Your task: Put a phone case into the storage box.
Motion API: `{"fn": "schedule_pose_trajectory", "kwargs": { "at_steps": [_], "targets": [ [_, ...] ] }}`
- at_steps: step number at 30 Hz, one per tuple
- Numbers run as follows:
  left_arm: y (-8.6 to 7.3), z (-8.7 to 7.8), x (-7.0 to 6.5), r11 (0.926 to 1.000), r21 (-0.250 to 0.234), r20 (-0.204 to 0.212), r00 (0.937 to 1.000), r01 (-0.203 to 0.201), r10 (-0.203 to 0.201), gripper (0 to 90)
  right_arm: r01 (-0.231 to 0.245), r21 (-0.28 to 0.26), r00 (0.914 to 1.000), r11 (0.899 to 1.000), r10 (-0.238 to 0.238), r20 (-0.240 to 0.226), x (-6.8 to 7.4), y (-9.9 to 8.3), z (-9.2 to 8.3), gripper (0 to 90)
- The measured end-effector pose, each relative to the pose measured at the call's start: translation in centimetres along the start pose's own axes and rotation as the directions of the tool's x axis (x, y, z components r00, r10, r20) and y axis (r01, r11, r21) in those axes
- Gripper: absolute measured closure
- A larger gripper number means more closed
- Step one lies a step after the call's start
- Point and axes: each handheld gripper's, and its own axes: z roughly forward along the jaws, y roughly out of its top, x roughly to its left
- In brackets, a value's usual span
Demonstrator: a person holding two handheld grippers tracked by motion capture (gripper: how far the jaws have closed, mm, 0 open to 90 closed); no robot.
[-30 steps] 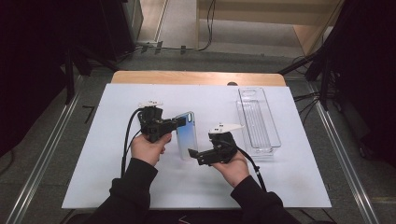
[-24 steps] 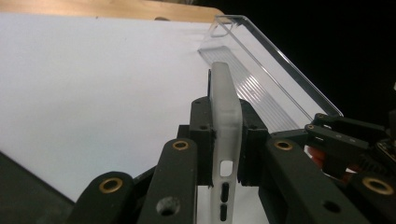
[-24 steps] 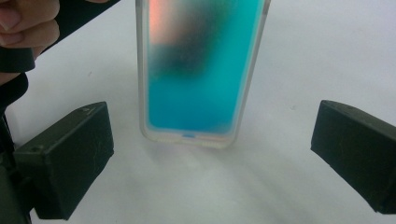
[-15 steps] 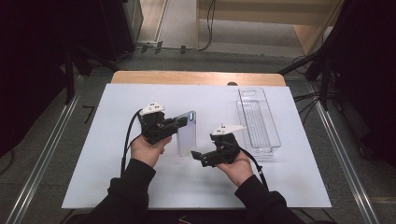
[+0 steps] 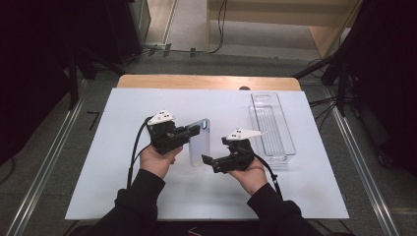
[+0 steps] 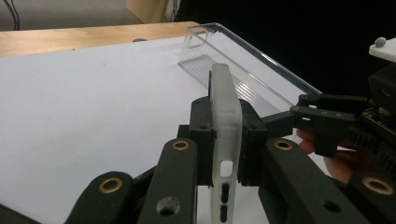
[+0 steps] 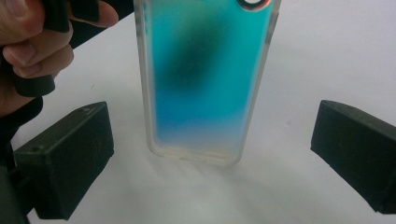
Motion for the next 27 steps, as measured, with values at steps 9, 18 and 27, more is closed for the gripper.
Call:
{"fn": "schedule_pose_trajectory", "kwargs": {
  "at_steps": [9,18,27],
  "targets": [
    [0.0,-0.1,-0.4,0.9997,-0.009,0.012,0.9997,0.021,-0.021,80.4,-0.022,-0.049,0.9993,0.999,0.024,0.029,0.6,1.1,-0.2,0.0],
    [-0.1,0.0,-1.4,0.9994,-0.015,0.036,0.9988,0.032,-0.032,80.4,-0.040,-0.062,0.9983,0.997,0.042,0.041,1.0,1.6,0.0,0.0],
    [-0.4,0.3,-2.5,0.9997,0.003,0.042,0.9989,0.024,-0.024,80.3,-0.056,-0.058,0.9972,0.997,0.059,0.047,1.3,1.8,0.6,0.0]
  ]
}}
